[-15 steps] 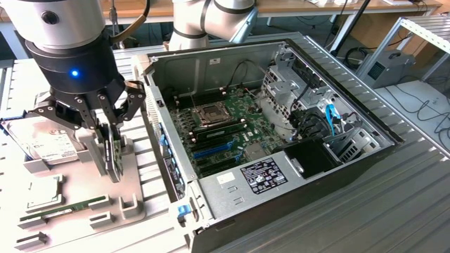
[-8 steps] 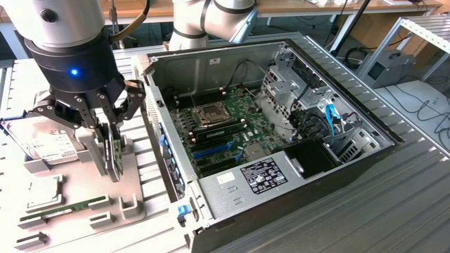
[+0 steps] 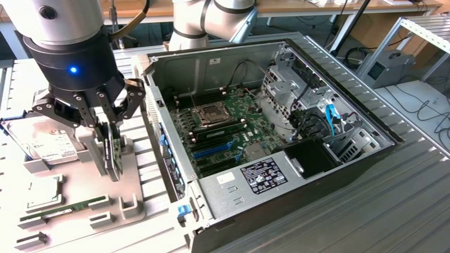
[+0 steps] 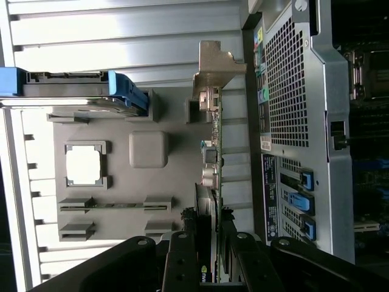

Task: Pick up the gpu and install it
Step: 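Pick up the gpu and move the gpu toward the slot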

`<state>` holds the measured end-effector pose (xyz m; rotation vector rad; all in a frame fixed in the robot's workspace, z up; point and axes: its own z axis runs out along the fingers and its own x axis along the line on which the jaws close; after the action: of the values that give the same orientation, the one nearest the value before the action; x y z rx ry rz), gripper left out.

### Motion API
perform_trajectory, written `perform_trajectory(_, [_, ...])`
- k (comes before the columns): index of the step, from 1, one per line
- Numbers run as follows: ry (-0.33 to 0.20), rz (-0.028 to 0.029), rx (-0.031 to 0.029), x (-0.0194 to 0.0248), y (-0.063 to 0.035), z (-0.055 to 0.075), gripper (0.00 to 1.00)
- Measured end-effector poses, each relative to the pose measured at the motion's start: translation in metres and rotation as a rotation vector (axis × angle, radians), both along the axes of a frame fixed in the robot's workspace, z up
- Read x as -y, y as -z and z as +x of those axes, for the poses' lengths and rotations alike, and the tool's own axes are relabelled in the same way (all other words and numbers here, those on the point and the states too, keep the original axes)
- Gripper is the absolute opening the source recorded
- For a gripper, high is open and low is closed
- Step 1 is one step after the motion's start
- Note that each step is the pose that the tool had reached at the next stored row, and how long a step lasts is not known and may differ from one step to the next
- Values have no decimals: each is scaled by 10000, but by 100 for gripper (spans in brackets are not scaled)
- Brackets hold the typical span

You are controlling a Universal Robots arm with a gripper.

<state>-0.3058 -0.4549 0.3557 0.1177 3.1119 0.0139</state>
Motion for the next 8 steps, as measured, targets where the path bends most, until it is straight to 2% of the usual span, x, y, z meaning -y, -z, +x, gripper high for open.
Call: perform_trajectory(8, [0,0,0,0,-27,0,26])
